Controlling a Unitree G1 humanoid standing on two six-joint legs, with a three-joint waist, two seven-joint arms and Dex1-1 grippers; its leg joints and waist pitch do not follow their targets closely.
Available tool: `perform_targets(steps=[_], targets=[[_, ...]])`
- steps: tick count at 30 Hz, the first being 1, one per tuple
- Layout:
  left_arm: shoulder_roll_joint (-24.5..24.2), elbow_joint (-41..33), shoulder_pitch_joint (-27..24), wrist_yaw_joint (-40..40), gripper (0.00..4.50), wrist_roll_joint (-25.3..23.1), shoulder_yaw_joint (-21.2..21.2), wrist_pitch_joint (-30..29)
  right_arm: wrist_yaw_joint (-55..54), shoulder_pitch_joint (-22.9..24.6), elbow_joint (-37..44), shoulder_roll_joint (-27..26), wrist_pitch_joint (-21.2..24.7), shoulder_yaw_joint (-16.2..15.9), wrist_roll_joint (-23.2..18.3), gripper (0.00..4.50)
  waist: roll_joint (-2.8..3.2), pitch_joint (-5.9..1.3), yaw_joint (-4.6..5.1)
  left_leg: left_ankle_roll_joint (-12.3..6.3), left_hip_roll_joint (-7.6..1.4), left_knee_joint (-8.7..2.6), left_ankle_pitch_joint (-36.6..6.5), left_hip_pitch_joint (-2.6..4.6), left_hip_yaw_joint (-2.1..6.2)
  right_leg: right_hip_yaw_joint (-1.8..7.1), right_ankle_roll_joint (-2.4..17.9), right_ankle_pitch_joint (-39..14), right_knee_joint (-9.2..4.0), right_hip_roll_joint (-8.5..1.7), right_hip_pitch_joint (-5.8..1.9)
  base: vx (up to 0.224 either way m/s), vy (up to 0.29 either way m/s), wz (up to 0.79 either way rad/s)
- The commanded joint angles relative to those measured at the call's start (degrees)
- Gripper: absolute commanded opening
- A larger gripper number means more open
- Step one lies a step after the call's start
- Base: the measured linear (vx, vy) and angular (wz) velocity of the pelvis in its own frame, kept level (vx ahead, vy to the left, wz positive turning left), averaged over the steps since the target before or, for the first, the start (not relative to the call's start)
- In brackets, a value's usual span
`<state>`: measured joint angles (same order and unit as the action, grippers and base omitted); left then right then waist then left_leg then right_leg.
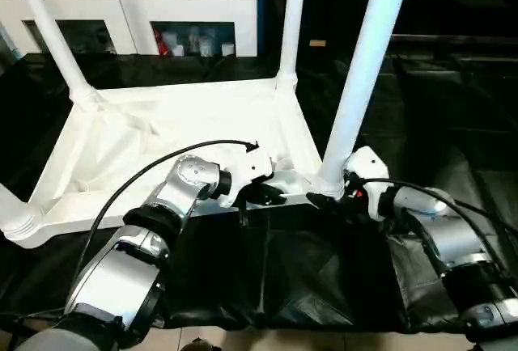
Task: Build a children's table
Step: Rotate leg to tighten
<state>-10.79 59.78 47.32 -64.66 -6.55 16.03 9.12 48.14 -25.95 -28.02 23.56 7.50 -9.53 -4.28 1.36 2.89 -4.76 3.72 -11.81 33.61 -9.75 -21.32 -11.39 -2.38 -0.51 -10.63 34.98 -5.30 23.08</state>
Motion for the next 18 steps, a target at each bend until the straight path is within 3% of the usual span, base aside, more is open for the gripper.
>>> perform_targets(steps=[1,7,15,18], targets=[[0.1,-0.2,-2.2,-2.9,0.0,-0.4,1.0,-0.3,-0.8,-2.0,-2.3,-0.7,-1.4,0.3,0.1,3.49,-1.29,-3.63,-0.12,-3.11,-0.97,-3.62,-13.3,0.45,0.6,1.44,12.9,-13.2,-4.57,-2.56,-2.72,0.0,0.0,0.0],[-0.4,-0.3,-2.2,-4.0,0.0,-0.4,1.2,-0.5,-0.4,-2.7,-3.4,-1.8,-2.4,1.3,-1.0,3.16,-1.24,-3.55,0.38,-2.95,-0.97,-3.75,-14.3,0.52,0.61,1.42,13.1,-14.1,-4.71,-2.45,-2.67,0.0,0.0,0.0],[-0.8,-0.5,-2.3,-5.0,0.0,-0.2,1.2,-1.2,2.9,-2.6,-3.9,-2.2,-2.6,1.4,-2.2,3.05,-1.24,-3.54,0.65,-3.27,-1.05,-3.79,-14.3,0.46,0.59,1.4,14.0,-13.0,-4.59,-2.42,-2.7,0.0,0.0,0.0],[-0.9,-0.6,-2.3,-5.2,0.0,-0.3,1.3,-1.2,3.5,-2.4,-3.3,-2.5,-0.5,2.0,-3.4,3.7,-1.23,-3.54,0.61,-3.36,-1.06,-3.76,-14.4,0.5,0.55,1.41,14.3,-12.5,-4.56,-2.4,-2.73,0.0,0.0,0.0]])
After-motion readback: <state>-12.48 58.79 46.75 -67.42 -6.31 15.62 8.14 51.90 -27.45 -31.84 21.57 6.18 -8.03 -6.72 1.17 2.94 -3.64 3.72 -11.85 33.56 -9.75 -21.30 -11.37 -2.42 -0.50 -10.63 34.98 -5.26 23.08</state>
